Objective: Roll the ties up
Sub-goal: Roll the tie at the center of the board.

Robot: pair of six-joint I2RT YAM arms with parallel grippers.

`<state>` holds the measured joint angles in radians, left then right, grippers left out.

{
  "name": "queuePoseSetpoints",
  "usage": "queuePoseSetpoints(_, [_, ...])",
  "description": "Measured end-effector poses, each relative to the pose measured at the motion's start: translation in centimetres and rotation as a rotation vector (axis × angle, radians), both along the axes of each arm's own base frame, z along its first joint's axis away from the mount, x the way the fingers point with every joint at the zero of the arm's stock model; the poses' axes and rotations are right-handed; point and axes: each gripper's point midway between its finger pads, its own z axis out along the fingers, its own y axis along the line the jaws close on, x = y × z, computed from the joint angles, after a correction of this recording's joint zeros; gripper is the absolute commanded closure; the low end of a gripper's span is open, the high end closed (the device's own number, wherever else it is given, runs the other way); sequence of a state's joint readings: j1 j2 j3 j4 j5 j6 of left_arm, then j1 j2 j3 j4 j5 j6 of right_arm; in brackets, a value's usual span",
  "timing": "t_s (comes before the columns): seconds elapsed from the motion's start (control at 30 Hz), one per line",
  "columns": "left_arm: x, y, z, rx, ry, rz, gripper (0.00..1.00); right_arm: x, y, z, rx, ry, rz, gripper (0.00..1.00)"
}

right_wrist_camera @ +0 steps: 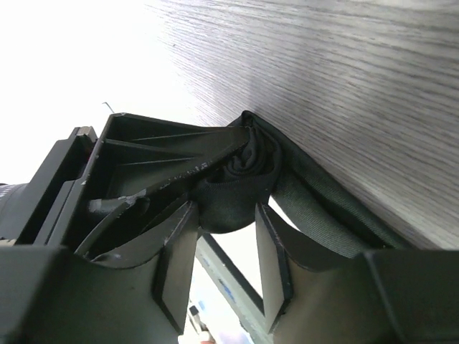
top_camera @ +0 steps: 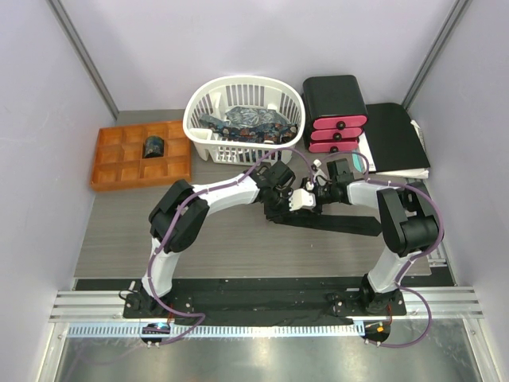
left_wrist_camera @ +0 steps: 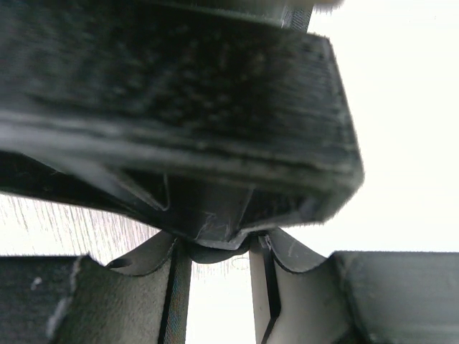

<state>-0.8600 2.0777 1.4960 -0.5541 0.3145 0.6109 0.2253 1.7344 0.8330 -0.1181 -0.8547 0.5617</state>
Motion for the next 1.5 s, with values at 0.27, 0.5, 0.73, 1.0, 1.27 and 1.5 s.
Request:
queuePoseSetpoints(0.27, [0.0, 0.0, 0.0, 0.0, 0.0, -0.001, 0.76, 0.2, -0.2, -1.0, -0.03, -0.029, 0.018, 0.99])
queuePoseSetpoints(0.5, [0.0, 0.1, 0.1, -0.001, -0.003, -0.005, 0.5, 0.3, -0.8, -1.5, -0.058, -0.046, 0.023, 0.99])
queuePoseSetpoints(0.73, [-0.7, 0.9, 0.3, -0.055, 0.06, 0.003, 0.28, 0.0, -1.5, -3.0, -0.096, -0.018, 0.032, 0.99])
queuePoseSetpoints(1.0, [-1.7, 4.7, 2.0, -0.164, 0.117, 0.084, 0.16, 0.0, -1.9, -3.8, -0.127, -0.001, 0.053, 0.99])
queuePoseSetpoints(1.27, [-1.6, 3.5, 3.6, -0.313, 0.083, 0.085, 0.18, 0.1, -1.3, -3.9, -0.093, 0.006, 0.075, 0.99])
queuePoseSetpoints(1.5, [-0.2, 1.7, 2.7, -0.379, 0.061, 0.087, 0.22, 0.2, 0.0, -3.8, -0.043, -0.013, 0.084, 0.99])
